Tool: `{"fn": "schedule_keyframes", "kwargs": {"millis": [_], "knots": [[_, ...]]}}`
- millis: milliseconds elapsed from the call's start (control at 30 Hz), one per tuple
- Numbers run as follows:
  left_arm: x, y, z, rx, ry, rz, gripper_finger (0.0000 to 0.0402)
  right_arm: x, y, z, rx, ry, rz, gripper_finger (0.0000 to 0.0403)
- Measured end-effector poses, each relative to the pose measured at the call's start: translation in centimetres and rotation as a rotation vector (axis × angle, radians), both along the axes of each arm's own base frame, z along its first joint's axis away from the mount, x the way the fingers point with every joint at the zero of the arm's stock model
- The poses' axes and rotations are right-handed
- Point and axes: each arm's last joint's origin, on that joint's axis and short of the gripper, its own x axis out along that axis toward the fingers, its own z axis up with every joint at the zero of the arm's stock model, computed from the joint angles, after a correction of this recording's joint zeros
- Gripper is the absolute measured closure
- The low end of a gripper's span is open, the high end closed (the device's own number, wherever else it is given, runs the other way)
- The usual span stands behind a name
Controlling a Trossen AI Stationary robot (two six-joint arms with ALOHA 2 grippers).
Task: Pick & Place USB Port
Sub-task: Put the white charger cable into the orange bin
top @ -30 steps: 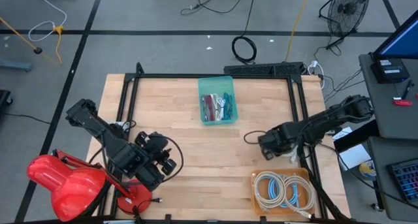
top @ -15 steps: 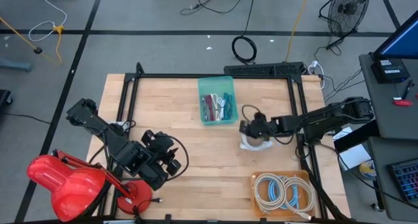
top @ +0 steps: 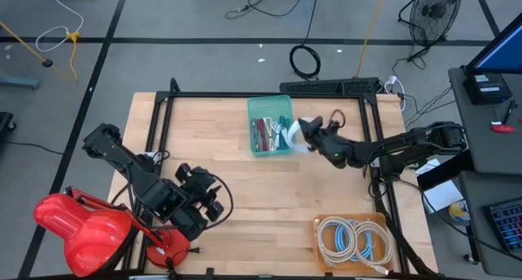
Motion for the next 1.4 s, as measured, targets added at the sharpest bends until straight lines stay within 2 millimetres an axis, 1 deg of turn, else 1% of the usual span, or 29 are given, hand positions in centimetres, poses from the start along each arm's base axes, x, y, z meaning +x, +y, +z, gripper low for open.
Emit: {"fn": "schedule_keyframes", "kwargs": {"millis": [100, 233, 367, 433, 533, 600, 667, 733, 800, 867, 933, 1033, 1133, 1200, 1267, 1400], "knots": [[0.1, 0.2, 0.1, 0.042, -0.026, 0.013, 0.0286, 0.2, -0.1, 2.7, -0.147, -0.124, -0.043, 0.0394], [0.3, 1.2, 0.4, 0.133, -0.07, 0.052, 0.0286, 0.1, 0.0, 7.6, -0.362, -0.239, -0.095, 0.0394], [1.1, 2.9, 1.1, 0.329, -0.147, 0.093, 0.0286, 0.3, 0.6, 12.3, -0.555, -0.289, -0.086, 0.0394], [2.1, 3.9, 1.7, 0.444, -0.178, 0.102, 0.0286, 0.8, 1.0, 14.3, -0.618, -0.277, -0.047, 0.0394], [4.8, 5.8, 2.9, 0.595, -0.168, 0.092, 0.0286, 1.7, 1.5, 16.9, -0.678, -0.237, 0.027, 0.0394], [6.9, 7.0, 4.1, 0.677, -0.152, 0.063, 0.0286, 2.2, 1.8, 18.4, -0.72, -0.216, 0.082, 0.0394], [8.5, 8.0, 5.9, 0.735, -0.197, 0.071, 0.0286, 2.4, 2.0, 19.8, -0.77, -0.201, 0.127, 0.0394], [9.4, 9.0, 8.0, 0.757, -0.294, 0.126, 0.0286, 2.5, 2.2, 20.9, -0.825, -0.216, 0.174, 0.0394], [9.6, 9.8, 9.6, 0.764, -0.386, 0.186, 0.0286, 2.4, 2.2, 22.0, -0.869, -0.262, 0.212, 0.0394], [9.6, 10.4, 10.9, 0.766, -0.462, 0.229, 0.0286, 1.9, 2.1, 23.0, -0.905, -0.326, 0.263, 0.0394], [9.7, 10.7, 11.7, 0.773, -0.54, 0.189, 0.0286, 1.4, 1.9, 23.8, -0.924, -0.396, 0.313, 0.0394], [10.1, 10.8, 12.0, 0.779, -0.633, 0.048, 0.0286, 0.6, 1.5, 24.5, -0.937, -0.468, 0.383, 0.0394], [11.1, 11.0, 11.5, 0.764, -0.687, -0.068, 0.0286, -0.2, 1.1, 25.0, -0.94, -0.509, 0.467, 0.0394], [11.3, 10.8, 11.3, 0.769, -0.695, -0.13, 0.0286, -0.7, 1.0, 25.3, -0.94, -0.552, 0.519, 0.0394], [11.4, 10.5, 11.3, 0.773, -0.709, -0.158, 0.0286, -1.3, 0.9, 25.7, -0.94, -0.589, 0.563, 0.0394], [11.3, 10.1, 11.5, 0.81, -0.708, -0.163, 0.0286, -2.2, 1.0, 26.2, -0.949, -0.616, 0.588, 0.0394]]}}
